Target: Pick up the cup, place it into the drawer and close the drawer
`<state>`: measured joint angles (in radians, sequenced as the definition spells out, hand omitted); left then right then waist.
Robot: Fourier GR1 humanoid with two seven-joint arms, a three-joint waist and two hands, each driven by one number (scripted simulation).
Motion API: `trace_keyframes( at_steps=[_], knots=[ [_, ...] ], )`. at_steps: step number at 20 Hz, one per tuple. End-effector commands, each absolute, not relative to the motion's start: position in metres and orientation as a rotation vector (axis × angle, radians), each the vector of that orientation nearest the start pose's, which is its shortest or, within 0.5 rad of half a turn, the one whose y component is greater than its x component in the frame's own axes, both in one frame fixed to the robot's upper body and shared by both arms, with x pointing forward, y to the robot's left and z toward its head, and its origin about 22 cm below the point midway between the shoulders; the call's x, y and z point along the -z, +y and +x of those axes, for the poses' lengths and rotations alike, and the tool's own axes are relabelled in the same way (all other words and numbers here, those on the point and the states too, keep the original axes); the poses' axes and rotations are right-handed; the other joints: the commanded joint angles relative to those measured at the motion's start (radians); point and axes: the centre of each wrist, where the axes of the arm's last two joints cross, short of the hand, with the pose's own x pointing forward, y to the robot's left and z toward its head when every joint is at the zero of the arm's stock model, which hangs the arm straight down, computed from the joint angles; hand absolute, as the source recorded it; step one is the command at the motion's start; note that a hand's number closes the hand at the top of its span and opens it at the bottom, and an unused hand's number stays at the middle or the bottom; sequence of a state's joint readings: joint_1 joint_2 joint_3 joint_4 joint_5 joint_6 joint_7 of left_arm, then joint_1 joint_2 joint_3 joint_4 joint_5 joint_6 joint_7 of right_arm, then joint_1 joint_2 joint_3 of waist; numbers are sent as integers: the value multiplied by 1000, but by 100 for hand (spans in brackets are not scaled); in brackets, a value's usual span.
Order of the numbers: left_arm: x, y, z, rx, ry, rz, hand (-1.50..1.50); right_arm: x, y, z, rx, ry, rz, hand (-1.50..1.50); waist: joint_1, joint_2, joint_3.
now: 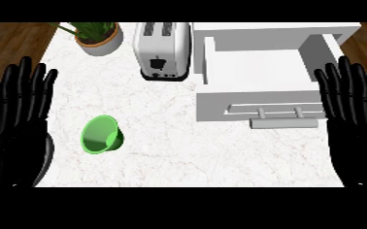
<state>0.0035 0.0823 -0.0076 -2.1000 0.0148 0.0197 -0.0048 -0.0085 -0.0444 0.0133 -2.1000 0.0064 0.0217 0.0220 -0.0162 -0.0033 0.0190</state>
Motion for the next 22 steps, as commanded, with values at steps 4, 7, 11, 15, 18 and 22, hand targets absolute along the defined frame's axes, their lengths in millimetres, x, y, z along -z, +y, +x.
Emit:
trace_keyframes(
  at_steps=[4,7,11,15,18,22],
  knots=[
    [-126,250,207,291,-2116,-285,-150,-131,-239,206,-91,-2092,6,-150,13,2,-20],
    [-98,244,207,229,-1950,-552,-150,-120,-229,211,-126,-2010,151,-150,14,8,-21],
    [-88,275,201,215,-1902,-585,-150,-125,-227,211,-119,-1996,147,-150,20,3,-20],
    [-93,274,216,226,-1905,-608,-150,-122,-227,224,-132,-1975,119,-150,18,3,-19],
    [-92,276,210,234,-1901,-614,-150,-132,-232,233,-104,-2012,134,-150,20,3,-19],
    [-94,268,219,218,-1899,-601,-150,-140,-231,214,-104,-2004,120,-150,16,3,-19]
  ],
)
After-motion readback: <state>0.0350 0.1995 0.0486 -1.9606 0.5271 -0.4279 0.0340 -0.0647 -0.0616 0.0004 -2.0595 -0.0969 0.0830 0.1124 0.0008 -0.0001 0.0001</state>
